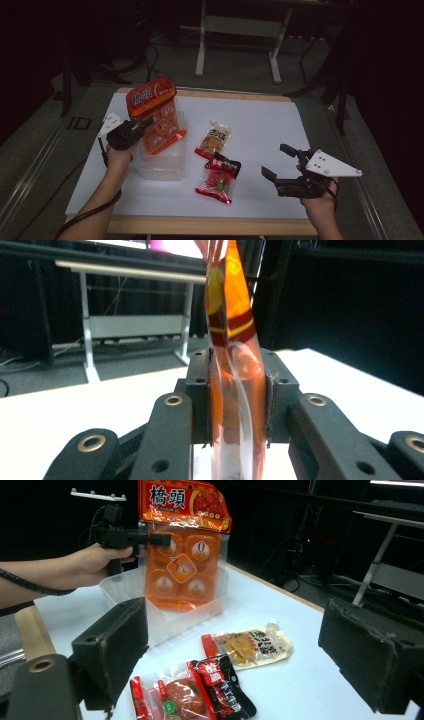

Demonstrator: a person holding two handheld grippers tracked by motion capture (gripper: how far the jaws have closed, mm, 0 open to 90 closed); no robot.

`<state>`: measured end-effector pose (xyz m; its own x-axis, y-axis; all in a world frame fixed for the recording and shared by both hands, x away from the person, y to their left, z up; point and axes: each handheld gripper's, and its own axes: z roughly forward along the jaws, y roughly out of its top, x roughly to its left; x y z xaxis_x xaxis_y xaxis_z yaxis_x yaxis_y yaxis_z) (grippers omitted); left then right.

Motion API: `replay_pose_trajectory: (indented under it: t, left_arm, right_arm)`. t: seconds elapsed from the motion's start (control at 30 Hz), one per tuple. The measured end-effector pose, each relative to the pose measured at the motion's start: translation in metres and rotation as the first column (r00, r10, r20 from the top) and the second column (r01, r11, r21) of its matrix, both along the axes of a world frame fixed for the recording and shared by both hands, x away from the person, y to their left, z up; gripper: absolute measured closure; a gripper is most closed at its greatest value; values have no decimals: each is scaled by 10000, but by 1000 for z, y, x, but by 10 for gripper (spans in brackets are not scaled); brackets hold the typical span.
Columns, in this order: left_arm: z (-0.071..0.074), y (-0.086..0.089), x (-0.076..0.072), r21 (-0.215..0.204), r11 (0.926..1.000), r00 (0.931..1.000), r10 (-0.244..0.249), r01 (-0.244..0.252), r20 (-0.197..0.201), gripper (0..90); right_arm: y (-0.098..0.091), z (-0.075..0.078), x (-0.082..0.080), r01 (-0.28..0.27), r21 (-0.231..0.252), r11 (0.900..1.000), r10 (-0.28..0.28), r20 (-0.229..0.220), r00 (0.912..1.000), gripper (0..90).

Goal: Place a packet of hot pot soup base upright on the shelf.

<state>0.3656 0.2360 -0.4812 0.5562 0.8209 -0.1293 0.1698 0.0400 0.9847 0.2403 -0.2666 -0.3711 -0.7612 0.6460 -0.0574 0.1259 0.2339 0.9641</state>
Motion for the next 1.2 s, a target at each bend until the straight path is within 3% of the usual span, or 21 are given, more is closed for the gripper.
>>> replay_pose_trajectory:
  t: [0.03, 0.1, 0.43, 0.5, 0.57, 0.63, 0.7, 0.93, 1.07, 1.2]
  left_arm:
    - [-3, -1, 0, 189, 9998, 10000, 51, -52, 77, 715]
    - [-3, 0, 0, -34, 9999, 9999, 107, -107, -43, 715]
    - [2, 3, 4, 339, 9993, 9992, 152, -140, -374, 690]
    - [5, 3, 4, 478, 9986, 9990, 229, -211, -395, 645]
    - [8, 5, 4, 265, 9994, 9985, 235, -222, -501, 578]
    - [12, 6, 5, 57, 10000, 9951, 70, -64, -988, 522]
    - [14, 7, 5, -75, 10000, 9930, -52, 44, -1180, 475]
    - [20, 6, -1, 217, 9996, 9940, 180, -157, -1076, 285]
    - [23, 6, -5, 232, 9995, 9944, -193, 219, -1044, 165]
    - [28, 8, -10, 32, 9994, 9941, -349, 354, -1030, 101]
  right_arm:
    - [0, 0, 0, -18, -4, 10000, 18, -24, 10000, 123]
    - [0, -1, 0, -30, 3, 10000, 30, -52, 10000, 123]
    - [2, 0, 0, -106, -70, 9999, 105, -45, 9999, 123]
    - [2, 0, 0, -122, -82, 9999, 122, -39, 9999, 123]
    - [2, 1, 0, -126, -69, 9999, 126, -42, 9999, 123]
    - [1, 1, 0, -118, -54, 9999, 117, -21, 9999, 123]
    - [1, 1, 0, -96, -54, 9999, 95, -48, 9999, 123]
    - [1, 0, 0, -80, -43, 10000, 79, -41, 10000, 123]
    - [1, 1, -1, -65, -70, 10000, 65, -43, 10000, 123]
    - [1, 0, 0, -55, -99, 9999, 54, -51, 10000, 123]
